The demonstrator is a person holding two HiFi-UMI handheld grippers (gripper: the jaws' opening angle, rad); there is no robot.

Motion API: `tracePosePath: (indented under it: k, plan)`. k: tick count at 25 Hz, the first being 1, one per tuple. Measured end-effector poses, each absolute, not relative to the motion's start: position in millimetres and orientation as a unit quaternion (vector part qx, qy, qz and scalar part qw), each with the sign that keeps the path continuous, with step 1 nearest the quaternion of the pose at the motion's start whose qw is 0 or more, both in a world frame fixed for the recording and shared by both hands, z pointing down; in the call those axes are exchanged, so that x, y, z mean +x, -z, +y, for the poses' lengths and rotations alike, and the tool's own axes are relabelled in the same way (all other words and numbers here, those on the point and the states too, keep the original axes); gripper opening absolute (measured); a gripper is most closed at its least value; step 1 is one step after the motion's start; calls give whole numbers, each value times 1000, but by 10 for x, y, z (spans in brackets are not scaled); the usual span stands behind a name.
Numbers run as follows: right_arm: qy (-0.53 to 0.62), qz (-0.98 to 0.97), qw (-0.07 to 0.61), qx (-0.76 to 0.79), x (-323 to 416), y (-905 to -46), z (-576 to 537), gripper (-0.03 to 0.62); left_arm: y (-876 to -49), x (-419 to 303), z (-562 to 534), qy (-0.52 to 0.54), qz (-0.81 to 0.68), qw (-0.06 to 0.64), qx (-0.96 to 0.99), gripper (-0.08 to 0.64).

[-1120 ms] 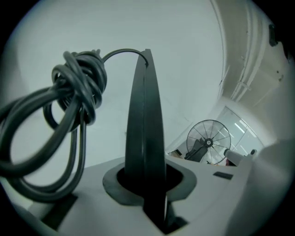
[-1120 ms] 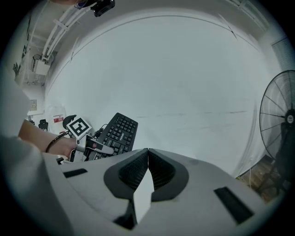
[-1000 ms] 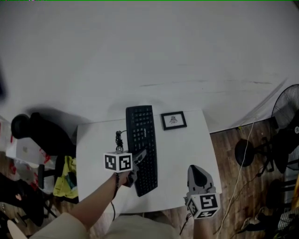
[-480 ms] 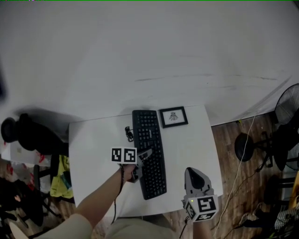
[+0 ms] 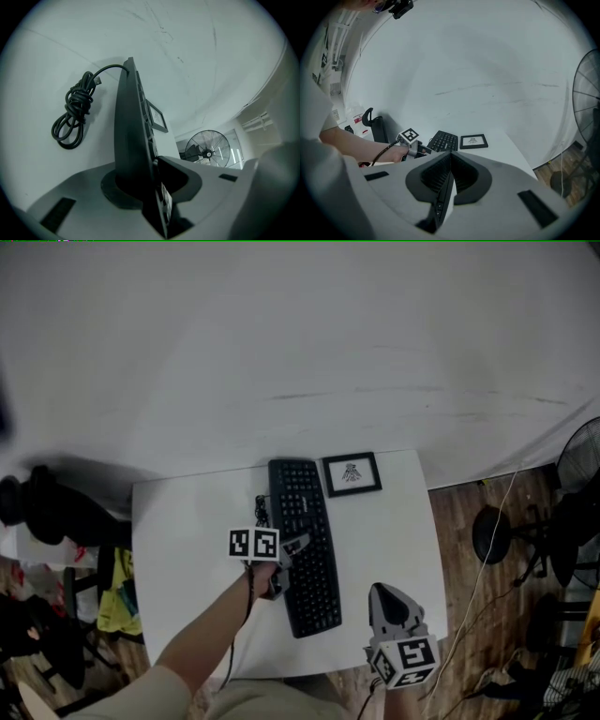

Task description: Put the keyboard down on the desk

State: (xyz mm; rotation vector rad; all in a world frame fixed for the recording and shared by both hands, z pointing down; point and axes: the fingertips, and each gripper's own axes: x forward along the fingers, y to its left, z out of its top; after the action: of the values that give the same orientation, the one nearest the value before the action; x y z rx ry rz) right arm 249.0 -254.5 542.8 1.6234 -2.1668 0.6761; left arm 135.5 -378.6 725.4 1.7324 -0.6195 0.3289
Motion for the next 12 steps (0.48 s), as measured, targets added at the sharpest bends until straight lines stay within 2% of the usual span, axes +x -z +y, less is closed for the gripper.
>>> tracePosePath:
  k: [5,12]
  plan:
    - [-250,-770,172,561,2416,-5511,-2573,25,-7378,1375,-3847,-192,-296,554,754,209]
    - [-250,-773,173,557,2404,-5557,-2559,25,-7365,1324,-3843,-220,-345,519,751,273]
